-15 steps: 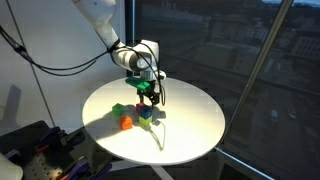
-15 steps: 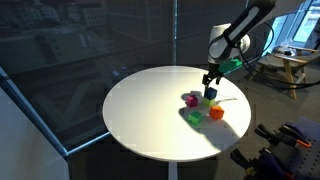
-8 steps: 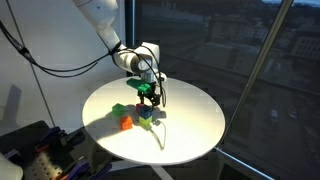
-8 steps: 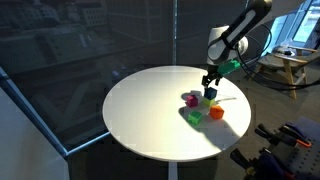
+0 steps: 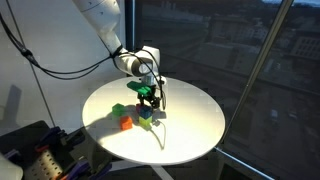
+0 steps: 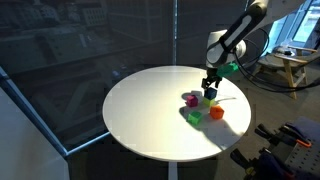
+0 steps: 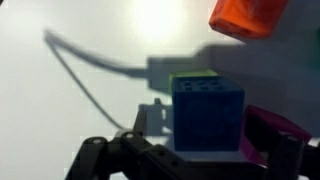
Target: Remove the blue block from the mulberry pink block and put it on top of the green block top
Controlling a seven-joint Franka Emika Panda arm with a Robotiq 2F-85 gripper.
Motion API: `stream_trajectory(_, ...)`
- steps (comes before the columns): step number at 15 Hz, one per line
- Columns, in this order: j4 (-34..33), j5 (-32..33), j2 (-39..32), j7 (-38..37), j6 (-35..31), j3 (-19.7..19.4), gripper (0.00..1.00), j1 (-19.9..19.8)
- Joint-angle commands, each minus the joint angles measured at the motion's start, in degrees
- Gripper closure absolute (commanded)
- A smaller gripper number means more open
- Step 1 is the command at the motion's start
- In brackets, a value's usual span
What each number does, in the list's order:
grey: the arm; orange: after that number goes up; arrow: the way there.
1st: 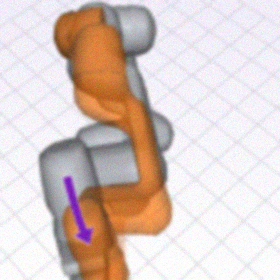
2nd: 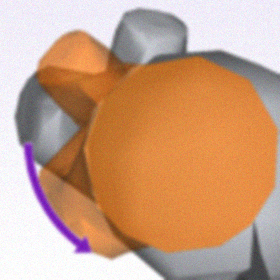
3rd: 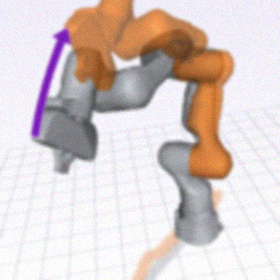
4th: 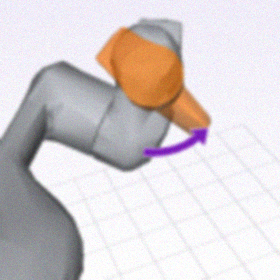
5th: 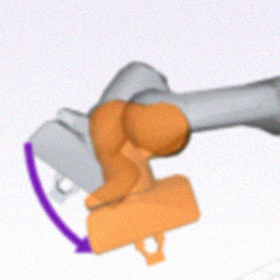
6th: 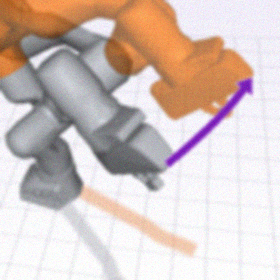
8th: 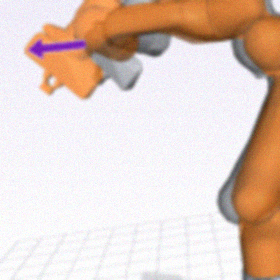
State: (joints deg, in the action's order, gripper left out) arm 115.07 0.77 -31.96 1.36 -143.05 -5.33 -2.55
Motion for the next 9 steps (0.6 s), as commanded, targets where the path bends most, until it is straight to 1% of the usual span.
stream_trajectory(1, -2.24, 0.99, -1.39, 0.08, 1.60, 0.33, 0.03, -0.63)
stream_trajectory(2, -2.34, 1.01, -1.56, 0.08, 1.56, 0.32, 0.26, -0.61)
stream_trajectory(4, -2.56, 0.97, -1.82, 0.18, 1.74, 0.37, 0.31, -0.65)
stream_trajectory(6, -2.85, 1.06, -2.00, 0.09, 2.31, 0.31, 0.50, -0.56)
stream_trajectory(8, -3.04, 1.13, -1.81, 0.12, 3.45, 0.29, 0.66, -0.52)
stream_trajectory(9, -3.03, 1.17, -1.54, 0.11, 3.99, 0.25, 0.69, -0.51)
